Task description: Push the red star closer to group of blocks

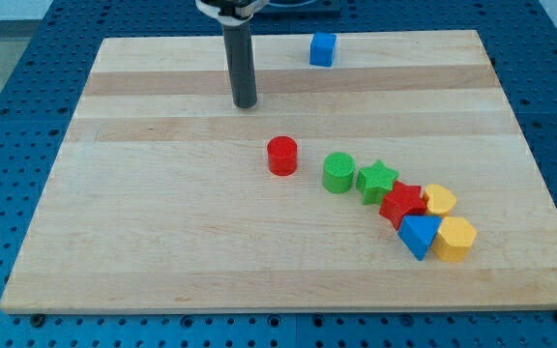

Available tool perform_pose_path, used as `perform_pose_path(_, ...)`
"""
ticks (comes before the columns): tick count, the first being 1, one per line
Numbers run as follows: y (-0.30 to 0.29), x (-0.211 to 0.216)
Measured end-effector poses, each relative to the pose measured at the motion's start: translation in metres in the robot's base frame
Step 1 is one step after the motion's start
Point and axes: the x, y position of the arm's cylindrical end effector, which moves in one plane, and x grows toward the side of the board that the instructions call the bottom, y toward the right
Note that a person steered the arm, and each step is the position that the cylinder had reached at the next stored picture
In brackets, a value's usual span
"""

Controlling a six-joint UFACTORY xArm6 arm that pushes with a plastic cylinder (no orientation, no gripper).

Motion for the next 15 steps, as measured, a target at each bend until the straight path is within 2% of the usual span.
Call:
perform_pose_path(1, 0.080, 0.028)
perform_pose_path(2, 0.118, 0.065)
perform_pose_path(3, 0.070, 0.071)
perform_pose_path(5, 0.070, 0.111)
perform_pose_path(6, 0.028, 0.111)
perform_pose_path(7, 0.010, 0.101)
perform_pose_path(10, 0.007, 0.134)
perform_pose_path(11, -0.004, 0.088)
perform_pose_path(12, -0.013, 0.079)
perform_pose_path(13, -0.020, 0.103)
perform_pose_path(14, -0.044, 0.080)
perform_pose_path(15, -0.029, 0.036)
